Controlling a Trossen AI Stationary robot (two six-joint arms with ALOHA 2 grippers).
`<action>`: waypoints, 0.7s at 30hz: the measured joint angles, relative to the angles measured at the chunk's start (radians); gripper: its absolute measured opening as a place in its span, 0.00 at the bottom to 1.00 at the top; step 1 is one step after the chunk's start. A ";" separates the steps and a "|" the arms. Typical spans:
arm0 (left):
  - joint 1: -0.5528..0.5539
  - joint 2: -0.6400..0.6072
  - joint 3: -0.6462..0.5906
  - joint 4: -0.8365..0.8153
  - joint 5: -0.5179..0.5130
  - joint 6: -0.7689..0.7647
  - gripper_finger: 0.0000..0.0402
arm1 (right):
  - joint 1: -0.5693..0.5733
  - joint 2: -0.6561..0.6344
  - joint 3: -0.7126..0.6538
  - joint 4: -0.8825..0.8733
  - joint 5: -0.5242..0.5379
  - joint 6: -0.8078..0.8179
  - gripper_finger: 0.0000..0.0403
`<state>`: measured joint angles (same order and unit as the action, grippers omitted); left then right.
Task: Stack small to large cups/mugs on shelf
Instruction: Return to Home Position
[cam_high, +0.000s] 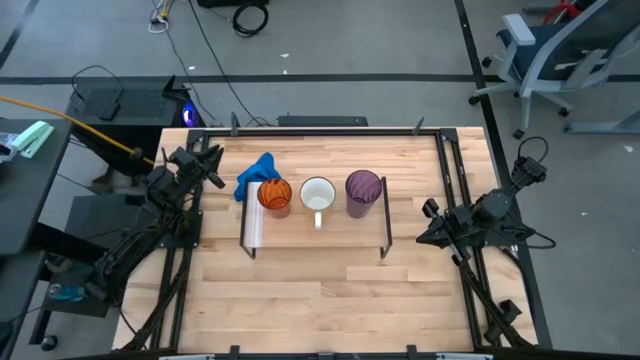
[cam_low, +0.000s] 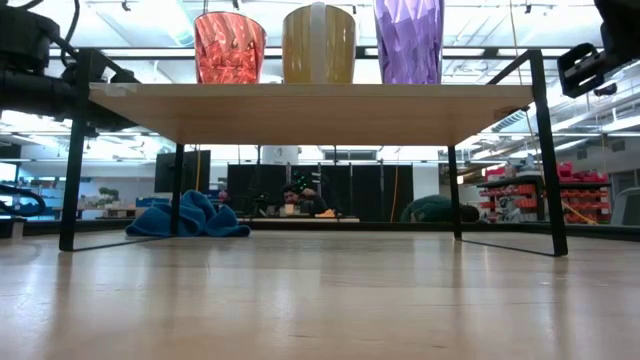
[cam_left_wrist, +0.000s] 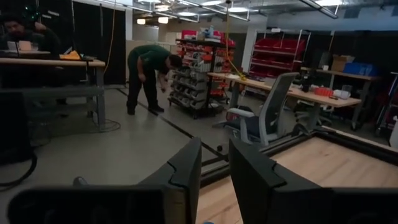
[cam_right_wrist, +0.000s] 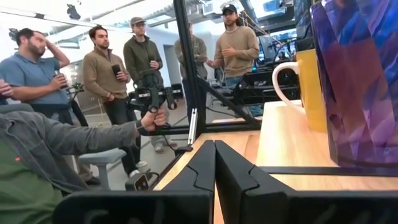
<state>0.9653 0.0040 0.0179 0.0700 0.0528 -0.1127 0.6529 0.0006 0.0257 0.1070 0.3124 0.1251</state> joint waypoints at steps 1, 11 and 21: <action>0.000 0.000 -0.004 0.007 0.000 0.000 0.22 | 0.000 0.000 0.000 -0.006 0.000 0.000 0.03; 0.000 0.002 -0.008 -0.005 -0.015 0.000 0.21 | 0.000 0.000 0.000 -0.083 0.000 -0.028 0.03; 0.000 0.002 -0.008 -0.009 -0.015 -0.007 0.21 | 0.000 0.000 0.000 -0.084 0.000 -0.031 0.03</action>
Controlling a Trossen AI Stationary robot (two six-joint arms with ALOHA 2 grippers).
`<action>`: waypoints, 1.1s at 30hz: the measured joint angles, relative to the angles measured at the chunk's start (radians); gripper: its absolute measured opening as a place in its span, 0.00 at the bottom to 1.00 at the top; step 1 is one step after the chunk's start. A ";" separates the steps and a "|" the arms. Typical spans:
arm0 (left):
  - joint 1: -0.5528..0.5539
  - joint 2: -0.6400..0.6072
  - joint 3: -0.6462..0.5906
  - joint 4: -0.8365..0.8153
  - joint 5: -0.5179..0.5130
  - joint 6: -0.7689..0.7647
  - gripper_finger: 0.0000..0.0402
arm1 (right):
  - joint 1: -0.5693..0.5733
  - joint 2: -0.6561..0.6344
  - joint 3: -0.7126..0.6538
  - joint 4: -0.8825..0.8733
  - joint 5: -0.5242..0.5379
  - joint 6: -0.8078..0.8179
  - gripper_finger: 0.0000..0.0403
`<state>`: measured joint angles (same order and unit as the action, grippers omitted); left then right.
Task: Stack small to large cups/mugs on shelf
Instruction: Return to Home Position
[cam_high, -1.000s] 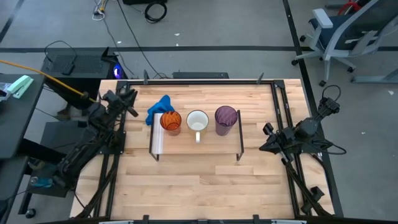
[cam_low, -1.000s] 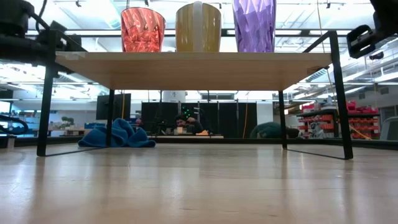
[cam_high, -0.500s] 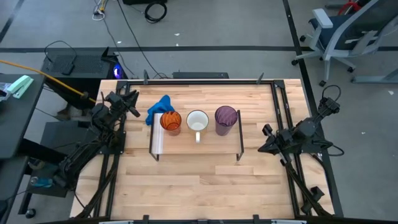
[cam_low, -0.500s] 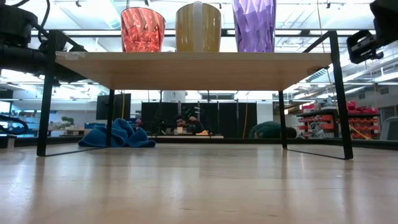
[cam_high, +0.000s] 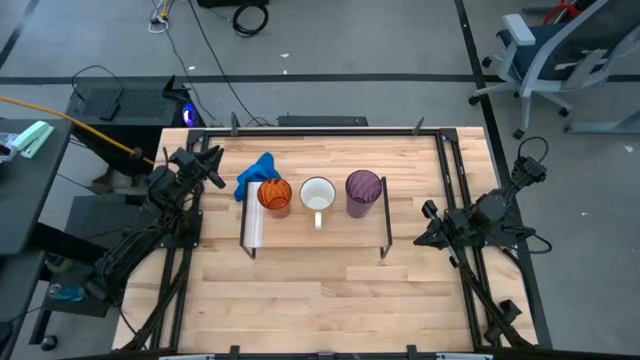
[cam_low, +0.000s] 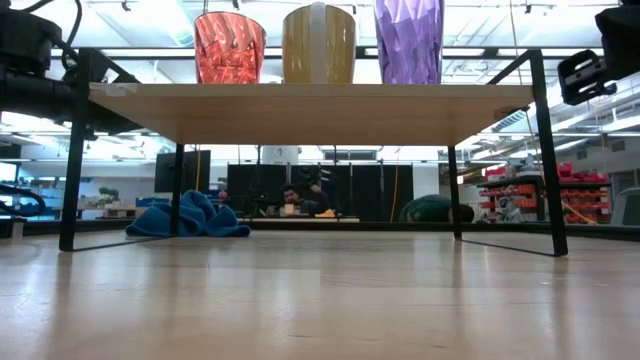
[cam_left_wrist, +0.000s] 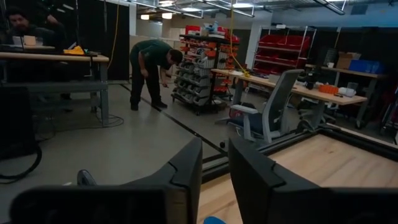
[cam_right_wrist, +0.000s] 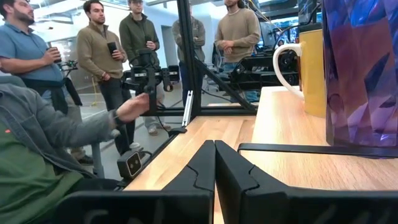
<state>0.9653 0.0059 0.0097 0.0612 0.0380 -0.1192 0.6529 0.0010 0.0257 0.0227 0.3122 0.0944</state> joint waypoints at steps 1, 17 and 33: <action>0.000 0.000 0.000 0.000 0.000 0.000 0.21 | 0.000 0.000 0.000 0.000 0.000 0.000 0.03; 0.000 0.000 0.000 0.000 0.000 0.000 0.23 | 0.000 0.000 0.000 0.000 0.000 0.000 0.03; 0.000 0.000 0.000 0.000 0.000 -0.001 0.22 | 0.000 0.000 0.000 0.000 0.000 0.000 0.03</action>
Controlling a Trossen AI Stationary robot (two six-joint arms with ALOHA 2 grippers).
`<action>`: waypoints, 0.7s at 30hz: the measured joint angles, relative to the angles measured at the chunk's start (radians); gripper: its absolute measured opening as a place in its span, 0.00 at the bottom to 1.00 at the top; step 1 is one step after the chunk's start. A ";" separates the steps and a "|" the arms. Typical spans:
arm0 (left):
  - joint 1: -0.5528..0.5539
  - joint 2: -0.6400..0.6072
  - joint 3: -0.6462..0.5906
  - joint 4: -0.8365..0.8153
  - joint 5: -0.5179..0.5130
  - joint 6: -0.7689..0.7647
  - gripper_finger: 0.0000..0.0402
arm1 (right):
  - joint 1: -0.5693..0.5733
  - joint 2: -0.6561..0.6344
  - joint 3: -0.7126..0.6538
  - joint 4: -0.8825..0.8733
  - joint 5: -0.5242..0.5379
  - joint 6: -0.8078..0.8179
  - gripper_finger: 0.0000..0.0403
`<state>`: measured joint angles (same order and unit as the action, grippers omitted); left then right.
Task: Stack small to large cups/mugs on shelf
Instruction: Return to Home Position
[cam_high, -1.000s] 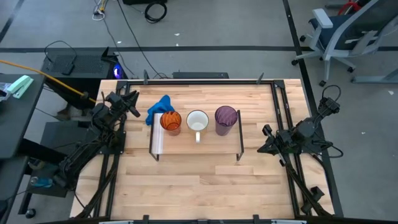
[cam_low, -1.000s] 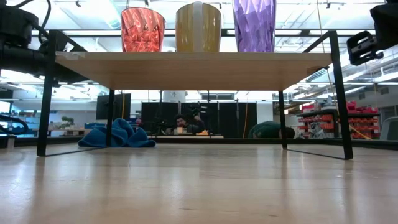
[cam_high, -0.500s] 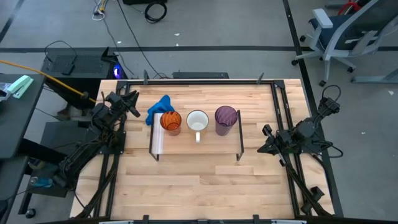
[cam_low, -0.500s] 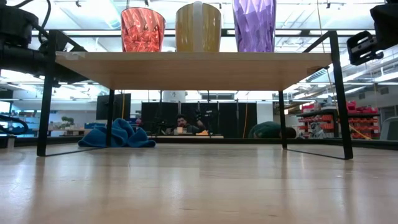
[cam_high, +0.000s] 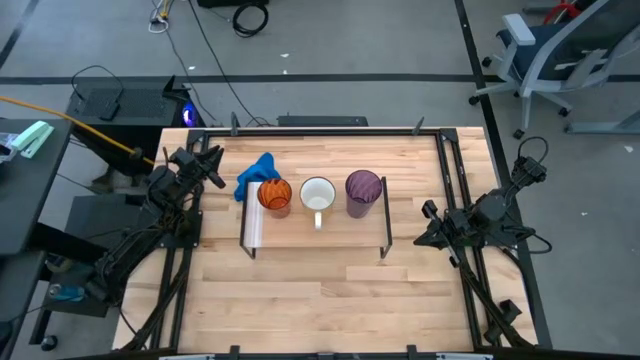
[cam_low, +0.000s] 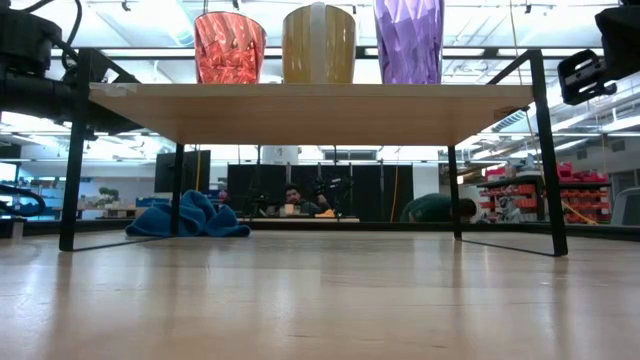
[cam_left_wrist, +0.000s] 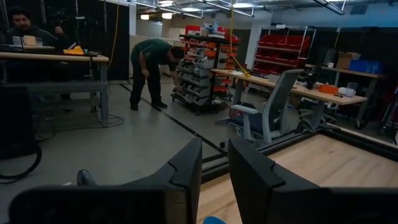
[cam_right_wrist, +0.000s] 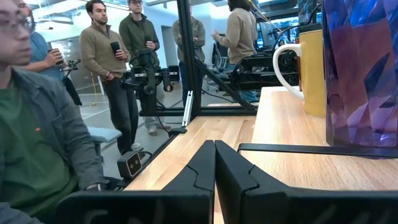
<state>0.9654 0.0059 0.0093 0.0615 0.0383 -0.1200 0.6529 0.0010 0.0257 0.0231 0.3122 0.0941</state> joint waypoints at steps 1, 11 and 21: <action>0.000 0.000 0.000 0.000 0.000 0.000 0.22 | 0.000 0.000 0.000 0.000 0.000 0.000 0.03; 0.000 0.000 0.000 0.000 0.000 0.000 0.21 | 0.000 0.000 0.000 0.000 0.000 0.000 0.03; 0.000 0.000 0.000 0.000 0.000 0.000 0.23 | 0.000 0.000 0.000 0.000 0.000 0.000 0.03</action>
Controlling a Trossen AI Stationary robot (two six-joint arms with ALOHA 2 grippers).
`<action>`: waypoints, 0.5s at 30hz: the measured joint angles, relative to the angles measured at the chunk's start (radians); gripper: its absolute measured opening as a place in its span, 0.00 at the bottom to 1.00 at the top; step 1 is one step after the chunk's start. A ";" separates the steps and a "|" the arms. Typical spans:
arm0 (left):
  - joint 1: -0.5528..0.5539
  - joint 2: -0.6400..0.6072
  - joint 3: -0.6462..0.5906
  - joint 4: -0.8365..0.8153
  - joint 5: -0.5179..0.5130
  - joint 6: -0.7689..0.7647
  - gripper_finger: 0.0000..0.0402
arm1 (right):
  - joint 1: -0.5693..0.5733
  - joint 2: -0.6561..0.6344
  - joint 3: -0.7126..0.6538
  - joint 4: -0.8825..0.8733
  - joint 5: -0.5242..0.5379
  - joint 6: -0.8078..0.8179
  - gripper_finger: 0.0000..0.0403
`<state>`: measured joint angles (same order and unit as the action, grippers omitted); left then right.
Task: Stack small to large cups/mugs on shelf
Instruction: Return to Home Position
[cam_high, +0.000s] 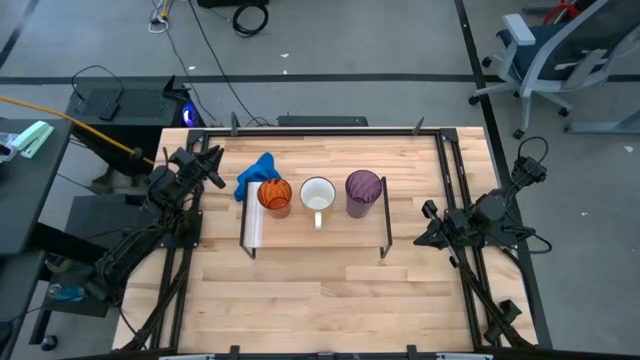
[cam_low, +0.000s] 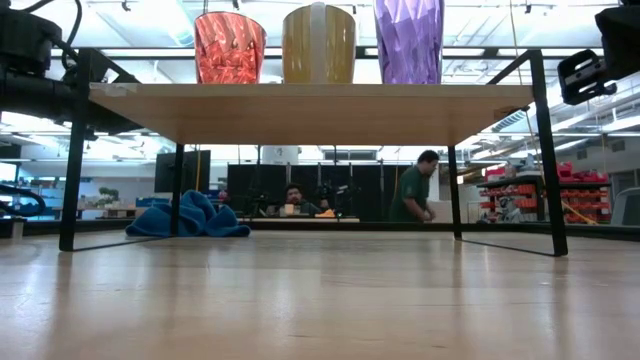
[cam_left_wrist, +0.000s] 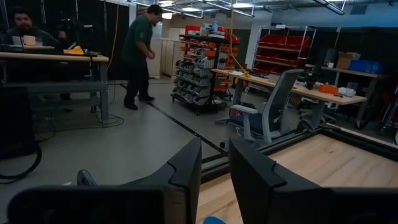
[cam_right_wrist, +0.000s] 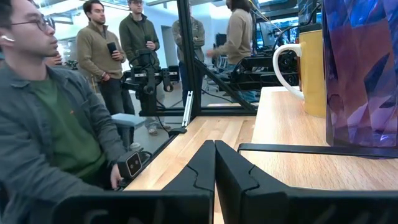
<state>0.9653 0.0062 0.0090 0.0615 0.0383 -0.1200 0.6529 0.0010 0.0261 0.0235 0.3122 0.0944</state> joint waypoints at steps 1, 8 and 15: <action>0.000 0.000 0.000 0.000 0.000 0.000 0.23 | 0.000 0.000 0.000 0.000 0.000 0.000 0.03; 0.000 0.000 0.000 0.000 0.000 0.000 0.21 | 0.000 0.000 0.000 0.000 0.000 0.000 0.03; 0.000 0.000 0.000 0.000 0.000 0.000 0.22 | 0.000 0.000 0.000 0.000 0.000 0.000 0.03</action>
<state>0.9653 0.0061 0.0090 0.0614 0.0384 -0.1200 0.6529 0.0010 0.0261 0.0235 0.3122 0.0940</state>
